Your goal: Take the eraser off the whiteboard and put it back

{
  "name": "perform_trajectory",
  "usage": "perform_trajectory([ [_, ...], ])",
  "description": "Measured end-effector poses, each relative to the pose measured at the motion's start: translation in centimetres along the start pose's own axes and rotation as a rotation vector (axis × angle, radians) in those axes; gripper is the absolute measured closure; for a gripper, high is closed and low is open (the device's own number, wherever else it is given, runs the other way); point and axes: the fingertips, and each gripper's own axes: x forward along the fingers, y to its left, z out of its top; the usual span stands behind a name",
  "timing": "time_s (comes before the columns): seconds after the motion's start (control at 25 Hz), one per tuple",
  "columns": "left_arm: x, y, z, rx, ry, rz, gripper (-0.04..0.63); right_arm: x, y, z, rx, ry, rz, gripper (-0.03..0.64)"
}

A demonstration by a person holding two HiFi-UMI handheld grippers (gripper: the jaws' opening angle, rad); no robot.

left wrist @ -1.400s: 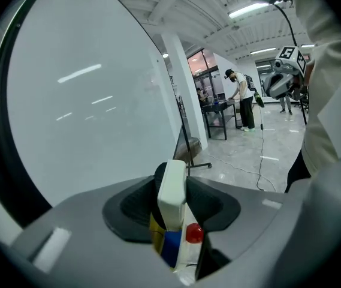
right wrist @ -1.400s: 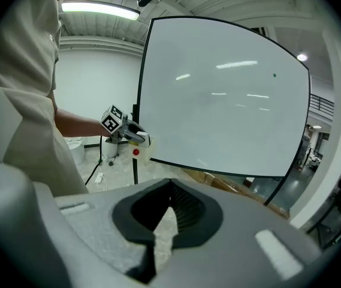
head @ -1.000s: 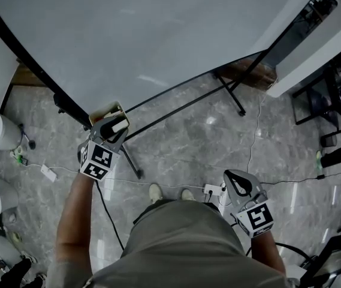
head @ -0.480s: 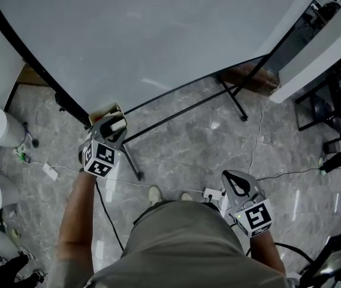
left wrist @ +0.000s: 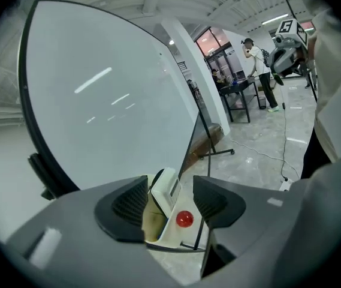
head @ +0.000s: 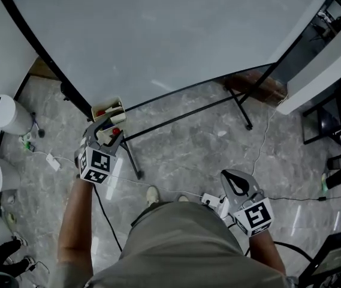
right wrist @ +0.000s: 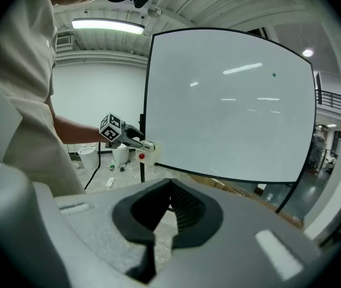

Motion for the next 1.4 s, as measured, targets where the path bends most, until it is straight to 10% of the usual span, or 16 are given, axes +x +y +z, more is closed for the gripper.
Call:
perform_trajectory([
  [0.16, -4.4, -1.3, 2.0, -0.036, -0.037, 0.082, 0.348, -0.4, 0.2, -0.2, -0.036, -0.022, 0.085, 0.614],
  [0.4, -11.6, -7.0, 6.1, -0.289, -0.141, 0.107, 0.351, -1.7, 0.3, -0.8, -0.091, -0.059, 0.223, 0.614],
  [0.76, -19.0, -16.6, 8.5, -0.518, -0.082, 0.122, 0.504, -1.5, 1.9, -2.2, -0.067, -0.066, 0.403, 0.614],
  [1.4, -37.0, -23.7, 5.8, -0.499, -0.235, 0.131, 0.589, -8.5, 20.0, -0.9, -0.211, -0.143, 0.443, 0.614],
])
